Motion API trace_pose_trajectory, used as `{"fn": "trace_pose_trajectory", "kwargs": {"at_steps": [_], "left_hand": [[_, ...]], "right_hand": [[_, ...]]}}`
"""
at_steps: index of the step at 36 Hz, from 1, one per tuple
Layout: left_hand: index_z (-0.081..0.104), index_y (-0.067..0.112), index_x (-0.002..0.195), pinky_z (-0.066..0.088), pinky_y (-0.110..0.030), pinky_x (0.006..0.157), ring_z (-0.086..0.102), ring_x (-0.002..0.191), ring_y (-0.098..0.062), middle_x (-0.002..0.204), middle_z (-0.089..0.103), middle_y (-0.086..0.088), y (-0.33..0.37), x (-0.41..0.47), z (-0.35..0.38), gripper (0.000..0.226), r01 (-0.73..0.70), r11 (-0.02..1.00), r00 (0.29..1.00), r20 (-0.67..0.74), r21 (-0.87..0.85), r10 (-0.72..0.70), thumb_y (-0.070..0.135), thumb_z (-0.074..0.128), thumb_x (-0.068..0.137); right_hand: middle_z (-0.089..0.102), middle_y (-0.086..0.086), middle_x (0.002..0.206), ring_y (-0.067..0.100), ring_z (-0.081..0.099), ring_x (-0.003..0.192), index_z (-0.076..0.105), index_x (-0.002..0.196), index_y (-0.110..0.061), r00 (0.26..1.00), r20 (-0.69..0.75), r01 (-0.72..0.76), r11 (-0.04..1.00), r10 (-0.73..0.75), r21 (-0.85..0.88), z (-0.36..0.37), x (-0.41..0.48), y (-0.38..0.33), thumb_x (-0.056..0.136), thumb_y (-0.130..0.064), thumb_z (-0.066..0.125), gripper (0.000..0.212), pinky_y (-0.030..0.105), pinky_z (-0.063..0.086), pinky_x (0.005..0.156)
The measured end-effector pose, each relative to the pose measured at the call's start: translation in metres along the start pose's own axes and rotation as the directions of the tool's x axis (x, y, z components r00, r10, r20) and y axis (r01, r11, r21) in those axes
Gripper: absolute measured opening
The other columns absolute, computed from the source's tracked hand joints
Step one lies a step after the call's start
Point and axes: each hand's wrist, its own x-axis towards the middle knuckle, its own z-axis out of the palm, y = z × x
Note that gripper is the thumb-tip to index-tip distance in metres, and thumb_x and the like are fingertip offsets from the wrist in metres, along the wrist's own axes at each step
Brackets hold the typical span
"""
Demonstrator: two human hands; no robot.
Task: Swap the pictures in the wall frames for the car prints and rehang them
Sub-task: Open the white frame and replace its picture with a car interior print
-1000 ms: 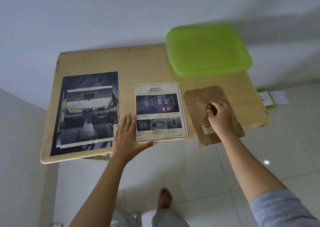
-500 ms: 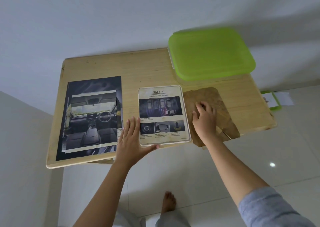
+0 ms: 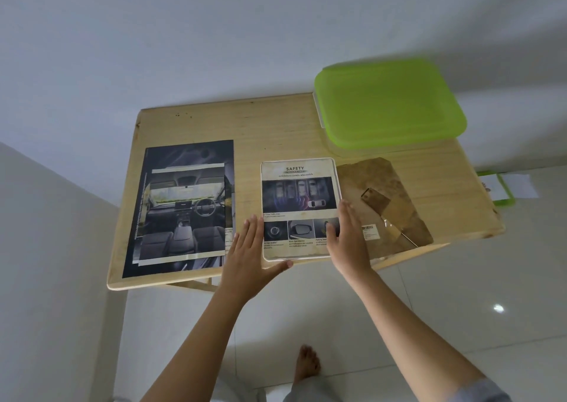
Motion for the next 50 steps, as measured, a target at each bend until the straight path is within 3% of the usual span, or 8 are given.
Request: {"fn": "trace_pose_trajectory", "kwargs": {"at_steps": [7, 12, 18, 25, 31, 41, 46, 50], "left_hand": [[-0.015, 0.020, 0.146, -0.007, -0.029, 0.112, -0.022, 0.137, -0.007, 0.149, -0.021, 0.011, -0.001, -0.015, 0.001, 0.114, 0.064, 0.994, 0.997, -0.034, -0.084, -0.067, 0.088, 0.017, 0.061], [-0.009, 0.019, 0.148, -0.004, -0.030, 0.111, -0.017, 0.138, -0.005, 0.157, -0.009, 0.005, -0.004, -0.019, -0.001, 0.114, 0.092, 0.990, 0.994, -0.057, -0.103, -0.099, 0.088, 0.021, 0.062], [-0.005, 0.017, 0.149, -0.005, -0.029, 0.111, -0.018, 0.136, -0.004, 0.158, -0.003, 0.002, -0.001, -0.016, 0.001, 0.119, 0.117, 0.989, 0.988, -0.086, -0.092, -0.125, 0.091, 0.016, 0.059], [-0.005, 0.017, 0.149, -0.005, -0.027, 0.112, -0.009, 0.144, -0.010, 0.157, -0.004, 0.003, -0.001, -0.018, -0.005, 0.102, 0.095, 0.988, 0.992, -0.067, -0.119, -0.104, 0.070, 0.046, 0.078], [-0.008, 0.019, 0.148, -0.006, -0.027, 0.112, -0.011, 0.143, -0.007, 0.157, -0.008, 0.005, -0.008, -0.019, -0.006, 0.098, 0.055, 0.991, 0.997, -0.048, -0.121, -0.062, 0.069, 0.043, 0.080], [-0.012, 0.022, 0.147, -0.006, -0.028, 0.110, -0.016, 0.140, -0.005, 0.156, -0.013, 0.007, -0.014, -0.019, -0.007, 0.095, 0.039, 0.992, 0.999, -0.014, -0.119, -0.041, 0.070, 0.038, 0.082], [-0.012, 0.022, 0.147, -0.005, -0.029, 0.112, -0.019, 0.139, -0.005, 0.155, -0.016, 0.006, -0.014, -0.019, -0.007, 0.094, 0.040, 0.993, 0.999, -0.013, -0.114, -0.041, 0.071, 0.034, 0.082], [-0.012, 0.021, 0.147, -0.006, -0.028, 0.111, -0.021, 0.136, -0.005, 0.155, -0.015, 0.006, -0.014, -0.020, -0.007, 0.093, 0.034, 0.993, 0.999, -0.022, -0.111, -0.037, 0.070, 0.034, 0.083]], "right_hand": [[0.017, 0.009, 0.155, 0.020, 0.011, 0.144, 0.017, 0.146, -0.005, 0.996, 0.058, 0.074, 0.990, -0.068, -0.116, 0.009, 0.001, -0.007, 0.098, -0.019, 0.039, 0.055, 0.031, 0.009, 0.118], [0.007, 0.009, 0.157, 0.019, 0.003, 0.145, 0.008, 0.147, -0.005, 0.987, 0.116, 0.132, 0.973, -0.112, -0.190, 0.012, 0.005, -0.016, 0.099, -0.022, 0.033, 0.057, 0.030, 0.004, 0.119], [0.005, 0.008, 0.157, 0.018, 0.002, 0.145, 0.008, 0.147, -0.006, 0.977, 0.080, 0.207, 0.967, -0.197, -0.151, 0.015, -0.017, -0.034, 0.097, -0.024, 0.039, 0.062, 0.026, 0.003, 0.116], [-0.014, 0.011, 0.155, 0.021, -0.013, 0.144, -0.010, 0.146, -0.006, 0.996, 0.090, 0.030, 0.986, -0.015, -0.166, 0.031, -0.035, -0.048, 0.096, -0.041, 0.037, 0.077, 0.026, -0.008, 0.112], [-0.014, 0.012, 0.155, 0.024, -0.014, 0.143, -0.007, 0.147, -0.006, 0.996, 0.074, -0.027, 0.958, 0.050, -0.285, 0.034, -0.033, -0.053, 0.094, -0.051, 0.035, 0.081, 0.026, -0.010, 0.108], [-0.005, 0.010, 0.157, 0.022, -0.006, 0.145, -0.002, 0.147, -0.008, 0.997, 0.057, -0.040, 0.954, 0.060, -0.298, 0.035, -0.035, -0.060, 0.091, -0.052, 0.039, 0.083, 0.025, -0.005, 0.110], [-0.005, 0.010, 0.157, 0.023, -0.004, 0.145, -0.003, 0.147, -0.007, 0.990, -0.015, -0.138, 0.938, 0.141, -0.317, 0.035, -0.038, -0.061, 0.088, -0.059, 0.039, 0.090, 0.030, 0.002, 0.114], [-0.008, 0.011, 0.156, 0.023, -0.007, 0.145, -0.004, 0.147, -0.007, 0.989, 0.001, -0.138, 0.933, 0.146, -0.331, 0.037, -0.039, -0.059, 0.088, -0.060, 0.036, 0.088, 0.031, -0.002, 0.114]]}}
